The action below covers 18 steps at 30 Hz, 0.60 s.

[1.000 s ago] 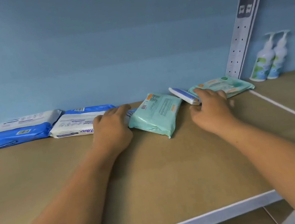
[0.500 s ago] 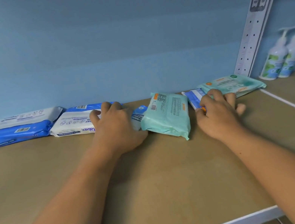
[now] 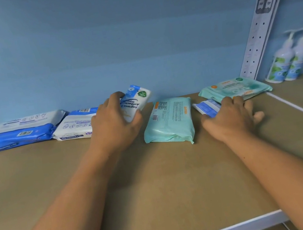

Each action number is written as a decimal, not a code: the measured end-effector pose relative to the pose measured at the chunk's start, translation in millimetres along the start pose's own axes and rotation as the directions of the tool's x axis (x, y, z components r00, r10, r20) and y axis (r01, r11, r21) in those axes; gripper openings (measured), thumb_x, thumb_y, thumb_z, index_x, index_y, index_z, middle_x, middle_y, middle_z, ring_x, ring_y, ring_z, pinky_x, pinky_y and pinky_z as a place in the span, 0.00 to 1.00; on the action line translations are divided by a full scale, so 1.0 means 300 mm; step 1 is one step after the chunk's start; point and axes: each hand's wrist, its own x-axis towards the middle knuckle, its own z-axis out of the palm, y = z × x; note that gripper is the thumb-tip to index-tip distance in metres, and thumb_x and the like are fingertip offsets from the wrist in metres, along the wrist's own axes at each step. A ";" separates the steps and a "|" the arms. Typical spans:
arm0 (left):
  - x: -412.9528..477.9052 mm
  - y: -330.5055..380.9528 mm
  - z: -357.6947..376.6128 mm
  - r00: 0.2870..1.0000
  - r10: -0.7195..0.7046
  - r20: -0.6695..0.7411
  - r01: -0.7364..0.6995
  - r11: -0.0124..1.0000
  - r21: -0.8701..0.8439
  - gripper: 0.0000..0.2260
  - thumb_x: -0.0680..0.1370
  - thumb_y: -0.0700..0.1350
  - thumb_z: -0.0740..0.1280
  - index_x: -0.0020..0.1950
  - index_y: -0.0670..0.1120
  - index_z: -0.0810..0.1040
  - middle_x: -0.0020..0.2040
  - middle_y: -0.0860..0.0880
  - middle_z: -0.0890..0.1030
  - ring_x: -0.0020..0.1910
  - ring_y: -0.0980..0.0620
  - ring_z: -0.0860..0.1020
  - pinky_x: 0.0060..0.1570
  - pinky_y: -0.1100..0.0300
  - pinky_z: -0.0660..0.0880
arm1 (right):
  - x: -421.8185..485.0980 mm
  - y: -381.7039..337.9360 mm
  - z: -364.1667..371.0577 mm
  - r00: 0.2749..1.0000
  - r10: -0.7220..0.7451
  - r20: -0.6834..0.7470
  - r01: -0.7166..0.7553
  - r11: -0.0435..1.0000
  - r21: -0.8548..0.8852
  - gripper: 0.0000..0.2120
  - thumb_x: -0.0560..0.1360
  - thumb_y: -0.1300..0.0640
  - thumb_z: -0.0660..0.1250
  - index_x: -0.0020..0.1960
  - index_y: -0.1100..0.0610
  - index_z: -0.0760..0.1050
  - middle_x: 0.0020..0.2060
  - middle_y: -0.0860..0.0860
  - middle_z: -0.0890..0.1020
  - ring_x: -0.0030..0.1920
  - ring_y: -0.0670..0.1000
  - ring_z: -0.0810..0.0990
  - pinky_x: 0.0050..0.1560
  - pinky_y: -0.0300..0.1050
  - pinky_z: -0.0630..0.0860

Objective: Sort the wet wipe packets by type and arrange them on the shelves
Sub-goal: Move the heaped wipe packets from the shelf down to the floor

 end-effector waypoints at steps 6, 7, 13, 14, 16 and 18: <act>-0.080 0.009 -0.012 0.995 -0.030 0.091 0.037 0.996 -0.079 0.37 0.76 0.55 0.72 0.80 0.45 0.61 0.70 0.45 0.72 0.70 0.46 0.69 0.68 0.57 0.64 | -0.057 0.003 -0.053 0.991 -0.092 0.100 0.089 0.995 0.037 0.26 0.71 0.40 0.60 0.65 0.51 0.72 0.62 0.53 0.72 0.66 0.56 0.67 0.58 0.55 0.62; -0.105 0.012 -0.020 0.995 -0.032 0.098 0.040 0.996 -0.079 0.37 0.75 0.54 0.73 0.79 0.44 0.63 0.69 0.45 0.73 0.70 0.45 0.70 0.68 0.57 0.64 | -0.077 0.006 -0.075 0.987 -0.083 0.135 0.078 0.996 0.037 0.26 0.70 0.40 0.60 0.65 0.50 0.71 0.63 0.53 0.72 0.66 0.56 0.67 0.58 0.55 0.62; -0.330 0.060 -0.141 0.998 -0.012 0.058 0.021 0.989 -0.147 0.31 0.72 0.50 0.75 0.73 0.44 0.72 0.64 0.47 0.78 0.64 0.46 0.75 0.64 0.56 0.70 | -0.226 0.060 -0.239 0.949 -0.050 0.312 0.064 0.997 -0.034 0.14 0.65 0.42 0.61 0.43 0.50 0.73 0.47 0.49 0.78 0.49 0.55 0.74 0.57 0.51 0.65; -0.377 0.066 -0.168 0.998 -0.009 0.059 0.018 0.988 -0.151 0.30 0.72 0.50 0.75 0.72 0.45 0.73 0.63 0.47 0.79 0.62 0.46 0.76 0.63 0.54 0.72 | -0.254 0.071 -0.271 0.943 -0.050 0.329 0.067 0.997 -0.039 0.13 0.65 0.42 0.62 0.42 0.51 0.73 0.43 0.49 0.77 0.47 0.55 0.74 0.57 0.51 0.66; -0.464 0.083 -0.228 0.998 -0.003 0.063 0.013 0.988 -0.151 0.30 0.71 0.54 0.73 0.71 0.48 0.74 0.61 0.50 0.80 0.59 0.47 0.77 0.60 0.52 0.74 | -0.325 0.103 -0.332 0.939 -0.086 0.334 0.087 0.996 0.013 0.17 0.65 0.41 0.64 0.45 0.53 0.76 0.41 0.50 0.77 0.45 0.57 0.75 0.55 0.49 0.70; -0.553 0.098 -0.287 0.998 0.009 0.064 0.002 0.987 -0.161 0.28 0.71 0.54 0.73 0.70 0.49 0.75 0.60 0.52 0.81 0.59 0.49 0.79 0.59 0.53 0.75 | -0.419 0.139 -0.392 0.938 -0.146 0.313 0.101 0.982 0.157 0.19 0.67 0.41 0.67 0.47 0.55 0.78 0.41 0.53 0.79 0.43 0.58 0.77 0.43 0.45 0.71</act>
